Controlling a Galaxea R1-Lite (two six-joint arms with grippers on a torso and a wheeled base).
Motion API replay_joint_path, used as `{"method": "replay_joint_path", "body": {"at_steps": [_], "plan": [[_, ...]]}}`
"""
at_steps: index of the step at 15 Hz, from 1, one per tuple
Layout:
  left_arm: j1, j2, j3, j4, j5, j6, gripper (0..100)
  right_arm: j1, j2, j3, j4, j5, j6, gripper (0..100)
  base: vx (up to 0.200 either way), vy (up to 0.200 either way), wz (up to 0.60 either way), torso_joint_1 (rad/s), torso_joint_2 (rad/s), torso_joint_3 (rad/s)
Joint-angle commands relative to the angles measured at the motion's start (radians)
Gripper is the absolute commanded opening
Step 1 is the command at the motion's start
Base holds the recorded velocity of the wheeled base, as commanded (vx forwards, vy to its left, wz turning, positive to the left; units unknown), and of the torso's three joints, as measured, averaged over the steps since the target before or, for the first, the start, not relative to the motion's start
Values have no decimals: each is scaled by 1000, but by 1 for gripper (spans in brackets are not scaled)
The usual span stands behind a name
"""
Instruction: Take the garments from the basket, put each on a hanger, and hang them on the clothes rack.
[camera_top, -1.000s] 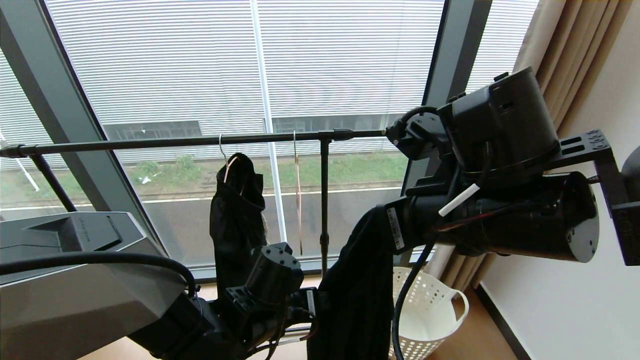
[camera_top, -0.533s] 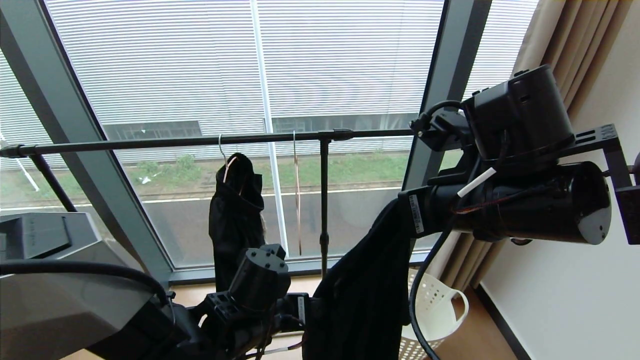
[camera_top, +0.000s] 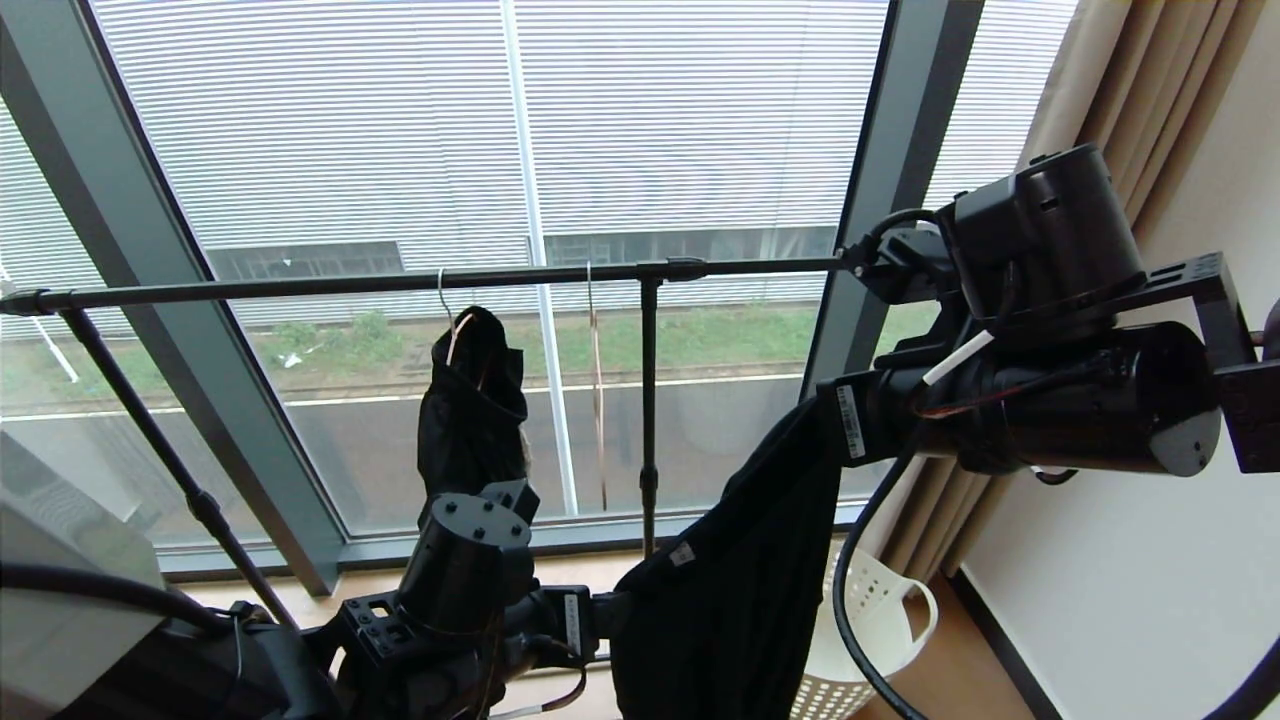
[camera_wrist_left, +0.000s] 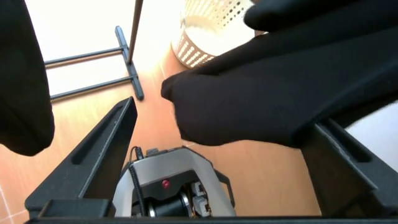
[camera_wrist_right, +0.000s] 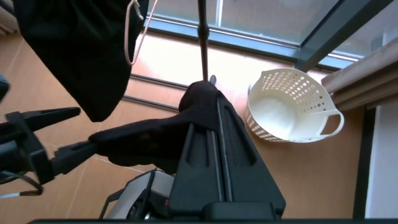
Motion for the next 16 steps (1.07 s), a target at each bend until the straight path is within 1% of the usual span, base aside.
{"method": "replay_joint_path", "body": {"at_steps": [1, 2, 3, 7, 9, 10, 11, 12, 13, 14, 15, 16], "plan": [[0, -38, 10, 1, 0, -1, 100, -14, -1, 15, 1, 0, 0, 0, 0, 0, 0, 0, 0, 0], [0, -38, 15, 1, 0, -1, 100, -16, -4, 18, 1, -2, 0, 0, 0, 0, 0, 0, 0, 0], [0, -37, 16, 1, 0, -1, 0, -16, -12, 19, -1, 0, 0, 0, 0, 0, 0, 0, 0, 0], [-3, -37, 31, -1, 0, -1, 0, -16, -26, 32, 1, -2, 0, 0, 0, 0, 0, 0, 0, 0], [-2, -54, 34, 1, 2, -1, 0, -25, -29, 49, 1, -28, -27, 0, 0, 0, 0, 0, 0, 0], [8, -91, 36, 2, 0, 22, 0, -29, -29, 68, 1, -75, -96, 0, 0, 0, 0, 0, 0, 0], [20, -109, 31, 4, -1, 59, 0, -29, -29, 92, 1, -100, -165, 0, 0, 0, 0, 0, 0, 0], [27, -123, 16, 5, -3, 95, 0, -28, -32, 124, 1, -105, -254, 0, 0, 0, 0, 0, 0, 0], [27, -124, -21, 19, -4, 105, 0, -22, -32, 141, -1, -106, -314, 0, 0, 0, 0, 0, 0, 0], [26, -124, -41, 31, -4, 107, 0, -19, -29, 144, -1, -106, -320, 0, 0, 0, 0, 0, 0, 0], [24, -127, -116, 107, -4, 107, 0, 12, -17, 142, -1, -105, -322, 0, 0, 0, 0, 0, 0, 0], [24, -137, -165, 149, -6, 108, 0, 15, -9, 151, -1, -105, -319, 0, 0, 0, 0, 0, 0, 0]]}}
